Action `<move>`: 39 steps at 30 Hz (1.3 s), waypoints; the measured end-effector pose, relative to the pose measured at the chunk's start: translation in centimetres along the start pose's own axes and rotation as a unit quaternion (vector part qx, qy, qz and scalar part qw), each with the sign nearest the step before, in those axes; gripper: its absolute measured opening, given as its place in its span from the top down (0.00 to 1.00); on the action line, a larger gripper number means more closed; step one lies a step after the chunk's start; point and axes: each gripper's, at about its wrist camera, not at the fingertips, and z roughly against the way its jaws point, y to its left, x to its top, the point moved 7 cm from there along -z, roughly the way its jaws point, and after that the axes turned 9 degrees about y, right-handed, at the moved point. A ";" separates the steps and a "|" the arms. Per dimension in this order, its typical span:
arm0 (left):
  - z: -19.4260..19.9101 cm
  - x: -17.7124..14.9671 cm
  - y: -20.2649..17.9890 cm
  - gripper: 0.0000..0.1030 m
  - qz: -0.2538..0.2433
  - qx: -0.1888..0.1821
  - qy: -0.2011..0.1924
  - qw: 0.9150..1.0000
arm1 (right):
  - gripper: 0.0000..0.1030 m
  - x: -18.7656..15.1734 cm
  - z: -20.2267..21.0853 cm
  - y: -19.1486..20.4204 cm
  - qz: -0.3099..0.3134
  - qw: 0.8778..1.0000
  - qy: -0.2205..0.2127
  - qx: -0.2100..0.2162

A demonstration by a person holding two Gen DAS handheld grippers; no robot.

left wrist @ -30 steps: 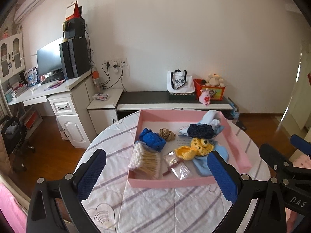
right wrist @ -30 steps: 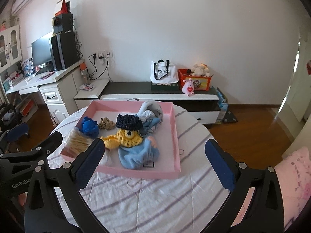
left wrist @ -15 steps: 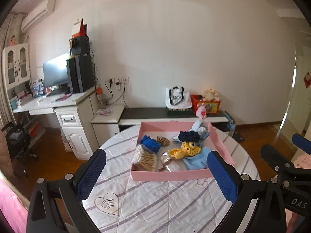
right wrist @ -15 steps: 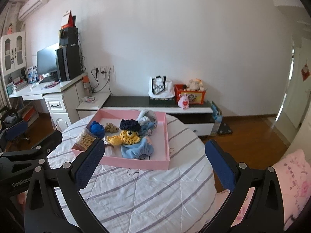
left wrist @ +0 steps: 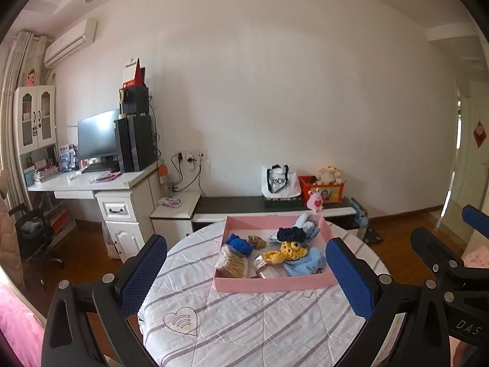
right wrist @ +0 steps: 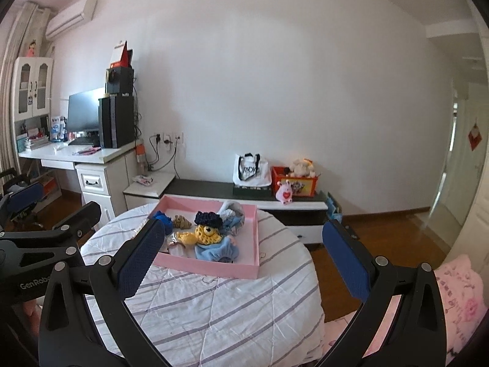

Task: Organize soft objects

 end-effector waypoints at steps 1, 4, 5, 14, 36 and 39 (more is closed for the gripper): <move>0.6 -0.1 -0.1 0.00 0.000 0.000 -0.005 1.000 | 0.00 0.0 0.5 0.0 0.000 1.000 -0.005 -0.001; 1.7 -0.5 -0.2 0.00 -0.001 -0.001 -0.016 1.000 | 0.00 0.0 1.7 -0.1 0.000 1.000 -0.016 -0.002; 2.0 -0.6 -0.3 0.00 -0.002 0.000 -0.019 1.000 | 0.00 -0.1 2.0 -0.2 0.000 1.000 -0.020 -0.002; 3.5 -1.6 -0.7 0.00 -0.001 0.003 -0.037 0.999 | 0.00 -0.1 4.1 -0.5 -0.006 0.999 -0.039 -0.004; 3.8 -2.2 -1.4 0.00 0.001 0.011 -0.057 0.998 | 0.00 -0.4 5.6 -1.0 -0.015 0.998 -0.056 -0.003; 3.8 -2.3 -1.5 0.00 0.000 0.011 -0.058 0.998 | 0.00 -0.3 5.6 -1.0 -0.017 0.998 -0.057 -0.002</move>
